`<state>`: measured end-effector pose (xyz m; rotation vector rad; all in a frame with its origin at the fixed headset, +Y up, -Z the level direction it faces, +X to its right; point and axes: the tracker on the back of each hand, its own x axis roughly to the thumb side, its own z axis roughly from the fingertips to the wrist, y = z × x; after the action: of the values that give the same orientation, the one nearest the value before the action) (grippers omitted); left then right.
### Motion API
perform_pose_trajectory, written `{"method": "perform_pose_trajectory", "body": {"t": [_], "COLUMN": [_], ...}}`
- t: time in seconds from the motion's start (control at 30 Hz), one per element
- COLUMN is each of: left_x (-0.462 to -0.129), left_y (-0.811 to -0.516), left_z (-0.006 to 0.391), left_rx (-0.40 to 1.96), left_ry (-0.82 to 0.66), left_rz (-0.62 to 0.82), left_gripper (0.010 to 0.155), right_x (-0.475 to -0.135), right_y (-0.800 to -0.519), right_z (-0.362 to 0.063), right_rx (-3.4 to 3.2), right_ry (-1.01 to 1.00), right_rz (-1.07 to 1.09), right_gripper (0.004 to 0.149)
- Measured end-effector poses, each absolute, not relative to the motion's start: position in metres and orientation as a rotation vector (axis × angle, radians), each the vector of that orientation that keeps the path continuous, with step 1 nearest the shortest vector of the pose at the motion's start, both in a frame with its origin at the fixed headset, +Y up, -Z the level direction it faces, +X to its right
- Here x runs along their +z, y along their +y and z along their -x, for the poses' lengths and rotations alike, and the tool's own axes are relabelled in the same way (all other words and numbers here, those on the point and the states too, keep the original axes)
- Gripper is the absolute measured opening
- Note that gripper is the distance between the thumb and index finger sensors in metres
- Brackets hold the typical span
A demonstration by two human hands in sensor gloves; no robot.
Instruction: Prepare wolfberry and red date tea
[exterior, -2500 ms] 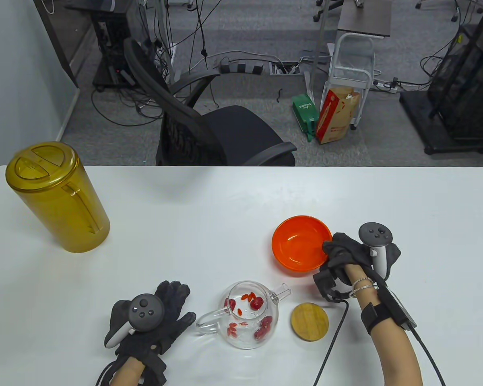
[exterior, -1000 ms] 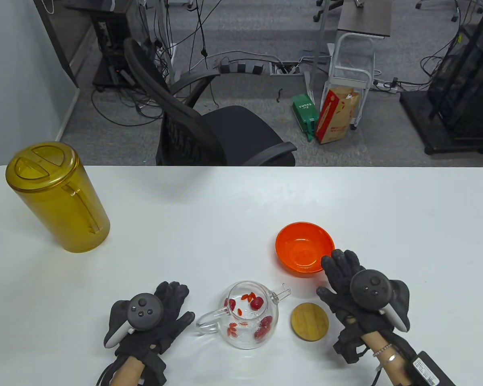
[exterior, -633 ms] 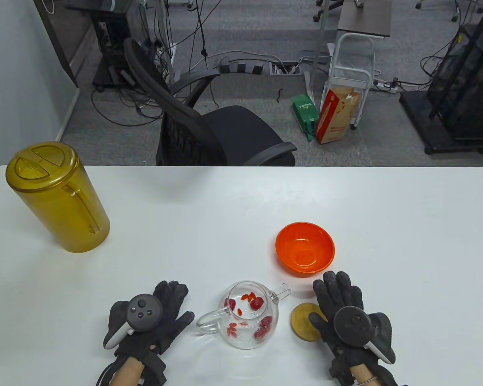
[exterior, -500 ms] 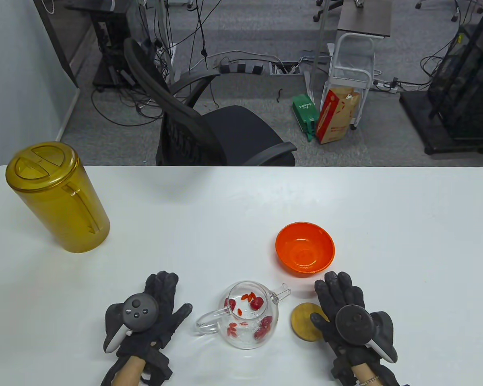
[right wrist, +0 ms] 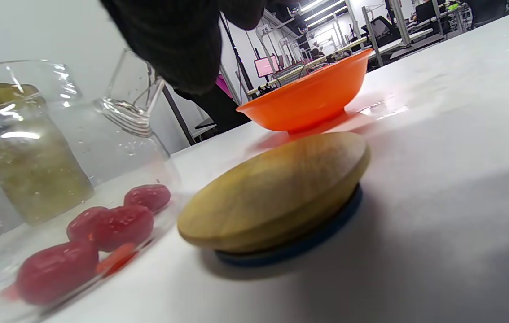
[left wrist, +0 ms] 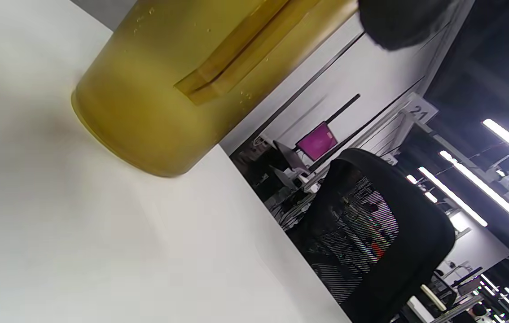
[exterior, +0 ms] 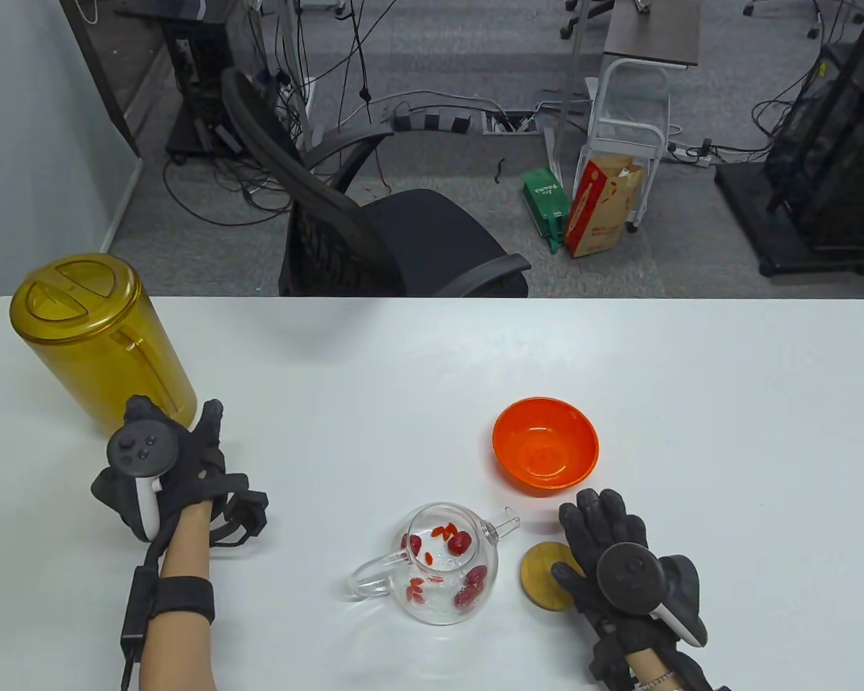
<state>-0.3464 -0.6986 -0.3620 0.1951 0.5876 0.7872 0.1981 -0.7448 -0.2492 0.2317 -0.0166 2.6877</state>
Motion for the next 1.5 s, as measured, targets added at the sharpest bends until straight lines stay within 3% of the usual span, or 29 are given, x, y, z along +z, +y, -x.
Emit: {"method": "perform_pose_trajectory", "body": {"t": [0.13, 0.37, 0.43, 0.6, 0.8, 0.9, 1.2, 1.37, 1.5], "left_x": [-0.384, -0.407, -0.411, -0.420, -0.417, -0.412, -0.398, -0.385, -0.377], "left_y": [-0.700, -0.696, -0.697, -0.698, -0.696, -0.698, -0.686, -0.674, -0.662], "left_z": [0.361, 0.359, 0.357, 0.356, 0.356, 0.357, 0.351, 0.329, 0.310], "left_rx": [0.764, 0.651, 0.633, 0.655, 0.716, 0.789, 0.904, 1.032, 0.994], "left_ry": [0.674, 0.779, 0.825, 0.853, 0.869, 0.815, 0.450, 0.239, 0.094], "left_rz": [-0.153, -0.289, -0.310, -0.328, -0.365, -0.409, -0.467, -0.513, -0.542], "left_gripper": [0.093, 0.094, 0.087, 0.053, 0.046, 0.042, 0.039, 0.041, 0.043], "right_x": [-0.247, -0.250, -0.250, -0.250, -0.250, -0.250, -0.248, -0.247, -0.244], "right_y": [-0.744, -0.748, -0.748, -0.748, -0.749, -0.748, -0.746, -0.744, -0.742], "right_z": [-0.201, -0.205, -0.205, -0.205, -0.204, -0.205, -0.204, -0.206, -0.207], "right_rx": [2.675, 2.654, 2.650, 2.648, 2.629, 2.618, 2.613, 2.583, 2.554], "right_ry": [-0.018, 0.014, 0.020, 0.029, 0.034, 0.021, -0.020, -0.053, -0.101], "right_rz": [-0.209, -0.196, -0.197, -0.199, -0.229, -0.233, -0.252, -0.258, -0.257], "right_gripper": [0.076, 0.076, 0.076, 0.076, 0.076, 0.076, 0.075, 0.076, 0.075]}}
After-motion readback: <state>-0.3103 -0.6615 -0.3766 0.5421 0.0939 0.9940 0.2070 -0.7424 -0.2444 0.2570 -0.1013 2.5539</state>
